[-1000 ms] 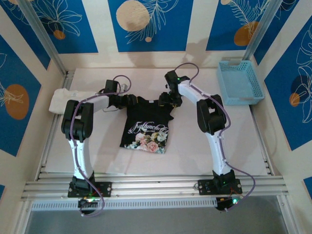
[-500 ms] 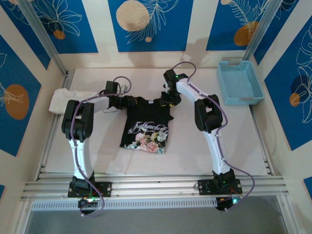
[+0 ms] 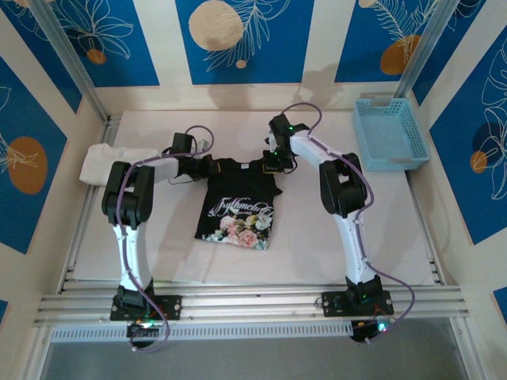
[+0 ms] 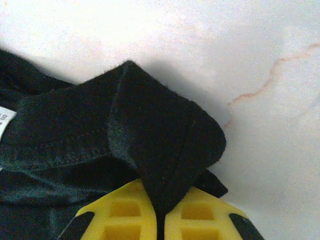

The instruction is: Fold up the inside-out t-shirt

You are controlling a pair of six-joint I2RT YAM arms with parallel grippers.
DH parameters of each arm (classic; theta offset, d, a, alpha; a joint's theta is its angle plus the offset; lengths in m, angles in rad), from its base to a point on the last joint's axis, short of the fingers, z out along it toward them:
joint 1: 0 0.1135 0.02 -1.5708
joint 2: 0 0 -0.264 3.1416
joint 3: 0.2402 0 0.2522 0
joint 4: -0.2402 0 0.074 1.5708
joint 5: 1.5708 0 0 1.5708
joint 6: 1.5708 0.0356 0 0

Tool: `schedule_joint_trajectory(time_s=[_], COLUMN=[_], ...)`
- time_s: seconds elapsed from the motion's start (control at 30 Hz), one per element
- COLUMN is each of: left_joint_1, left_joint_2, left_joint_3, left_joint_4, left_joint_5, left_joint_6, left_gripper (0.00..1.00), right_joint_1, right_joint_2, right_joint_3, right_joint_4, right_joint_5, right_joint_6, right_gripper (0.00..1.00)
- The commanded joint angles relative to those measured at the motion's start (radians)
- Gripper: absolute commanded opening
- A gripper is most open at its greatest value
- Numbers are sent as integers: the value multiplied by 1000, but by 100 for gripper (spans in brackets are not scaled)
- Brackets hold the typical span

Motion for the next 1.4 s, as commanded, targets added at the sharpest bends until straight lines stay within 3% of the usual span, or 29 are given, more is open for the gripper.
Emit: schedule_joint_trajectory(time_s=[0.0, 0.3, 0.57, 0.77, 1.1, 1.2, 1.37], left_joint_1=[-9, 13, 13, 20, 33, 32, 20], left_joint_2=[-33, -168, -198, -197, -196, -220, -287], left_joint_3=[-4, -95, -111, -10, 309, 271, 68], left_joint_4=[34, 197, 254, 240, 186, 240, 404], left_joint_5=[8, 20, 10, -20, -87, -82, -36], left_joint_6=[-18, -114, -145, -143, -100, -103, -162], left_gripper=[0, 0, 0, 0, 0, 0, 0], right_joint_1=[-13, -80, -80, -101, -145, -144, -126], right_joint_2=[-94, -293, -328, -317, -282, -294, -381], right_joint_3=[-92, -299, -332, -224, 180, 198, 14], right_joint_4=[121, 382, 454, 436, 342, 330, 381], right_joint_5=[-55, -190, -219, -209, -204, -225, -267], right_joint_6=[2, 73, 67, 59, 14, -4, -15], right_gripper=[0, 0, 0, 0, 0, 0, 0])
